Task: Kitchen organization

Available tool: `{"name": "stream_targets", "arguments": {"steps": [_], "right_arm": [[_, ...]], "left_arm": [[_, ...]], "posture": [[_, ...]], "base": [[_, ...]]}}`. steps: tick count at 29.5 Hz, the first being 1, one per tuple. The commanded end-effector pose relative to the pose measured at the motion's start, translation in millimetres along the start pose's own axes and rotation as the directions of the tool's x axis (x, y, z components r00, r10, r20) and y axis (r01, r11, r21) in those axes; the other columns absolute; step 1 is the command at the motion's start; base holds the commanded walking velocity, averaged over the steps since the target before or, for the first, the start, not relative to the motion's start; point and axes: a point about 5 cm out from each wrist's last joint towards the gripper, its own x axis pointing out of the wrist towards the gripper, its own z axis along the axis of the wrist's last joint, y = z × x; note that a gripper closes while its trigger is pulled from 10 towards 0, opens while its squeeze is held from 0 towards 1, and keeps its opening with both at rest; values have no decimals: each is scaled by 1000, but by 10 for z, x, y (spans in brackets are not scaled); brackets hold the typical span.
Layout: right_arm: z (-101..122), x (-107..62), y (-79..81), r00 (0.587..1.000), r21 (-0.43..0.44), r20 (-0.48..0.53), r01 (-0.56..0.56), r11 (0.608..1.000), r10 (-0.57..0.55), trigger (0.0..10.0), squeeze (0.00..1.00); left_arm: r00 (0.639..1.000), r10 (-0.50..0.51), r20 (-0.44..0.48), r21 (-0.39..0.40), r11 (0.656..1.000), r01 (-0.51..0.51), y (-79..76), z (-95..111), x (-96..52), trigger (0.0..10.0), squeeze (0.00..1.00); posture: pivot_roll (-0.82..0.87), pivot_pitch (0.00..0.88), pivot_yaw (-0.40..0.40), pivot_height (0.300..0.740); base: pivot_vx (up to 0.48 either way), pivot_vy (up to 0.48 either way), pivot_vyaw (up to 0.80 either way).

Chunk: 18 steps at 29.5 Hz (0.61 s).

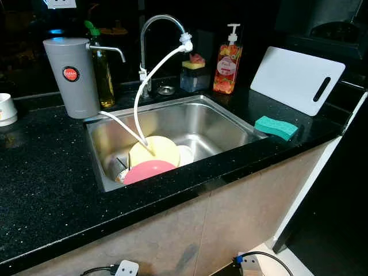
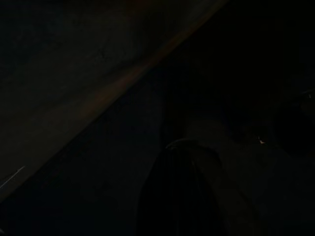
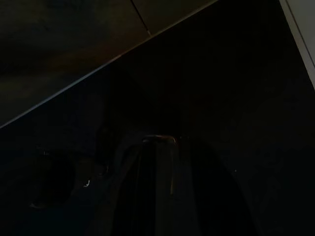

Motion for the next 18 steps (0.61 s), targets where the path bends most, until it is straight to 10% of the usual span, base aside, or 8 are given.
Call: {"name": "stream_targets", "arguments": {"steps": [1, 18], "right_arm": [[-58, -2, -11, 1000, 2, -13, 1, 1000, -1, 10000, 0], [-82, 0, 12, 999, 21, -41, -21, 1000, 22, 10000, 0]], "left_arm": [[1000, -11, -6, 8, 1000, 11, -41, -31, 6, 10000, 0], [999, -25, -25, -10, 1000, 25, -78, -42, 13, 10000, 0]], "posture": [[-14, 13, -28, 740], [-17, 28, -29, 740]], "base": [[0, 0, 0], [0, 0, 0]]}}
